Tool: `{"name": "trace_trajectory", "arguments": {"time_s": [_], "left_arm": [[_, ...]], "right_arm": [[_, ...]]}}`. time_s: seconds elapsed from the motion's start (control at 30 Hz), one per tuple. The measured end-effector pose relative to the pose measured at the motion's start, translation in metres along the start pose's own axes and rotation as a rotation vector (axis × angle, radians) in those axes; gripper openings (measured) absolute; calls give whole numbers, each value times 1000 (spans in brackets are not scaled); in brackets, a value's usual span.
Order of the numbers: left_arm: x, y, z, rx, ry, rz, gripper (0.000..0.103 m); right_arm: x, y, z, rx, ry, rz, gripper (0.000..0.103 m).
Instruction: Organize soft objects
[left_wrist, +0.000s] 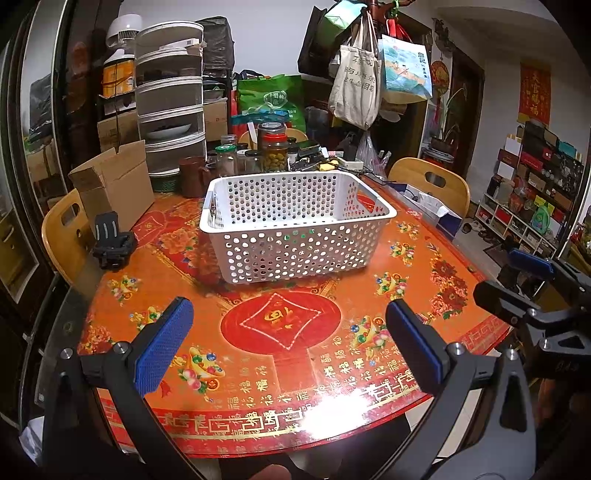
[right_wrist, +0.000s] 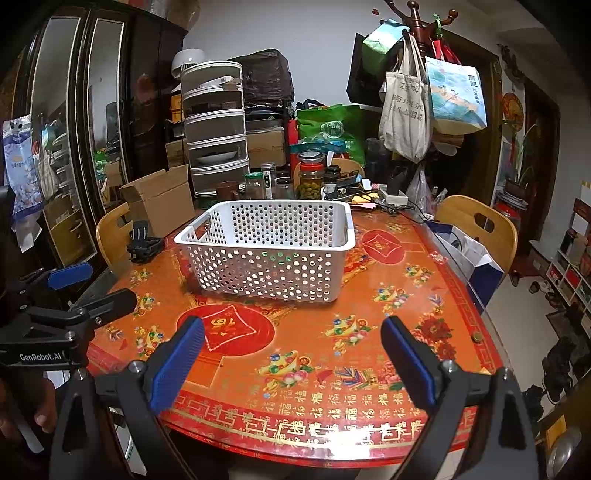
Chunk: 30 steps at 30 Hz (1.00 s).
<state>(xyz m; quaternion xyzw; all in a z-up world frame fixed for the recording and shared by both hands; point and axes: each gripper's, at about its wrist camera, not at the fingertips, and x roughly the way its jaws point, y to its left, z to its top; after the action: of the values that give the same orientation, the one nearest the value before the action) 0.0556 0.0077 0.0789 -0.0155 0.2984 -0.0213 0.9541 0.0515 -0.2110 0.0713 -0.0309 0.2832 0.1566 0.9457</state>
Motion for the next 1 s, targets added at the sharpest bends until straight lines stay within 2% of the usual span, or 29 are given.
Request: {"name": "trace_trajectory", "arguments": {"time_s": [1.0], "left_arm": [[3, -5, -8, 6, 3, -9, 103]], "right_arm": [[0, -1, -2, -1, 3, 1, 96]]}}
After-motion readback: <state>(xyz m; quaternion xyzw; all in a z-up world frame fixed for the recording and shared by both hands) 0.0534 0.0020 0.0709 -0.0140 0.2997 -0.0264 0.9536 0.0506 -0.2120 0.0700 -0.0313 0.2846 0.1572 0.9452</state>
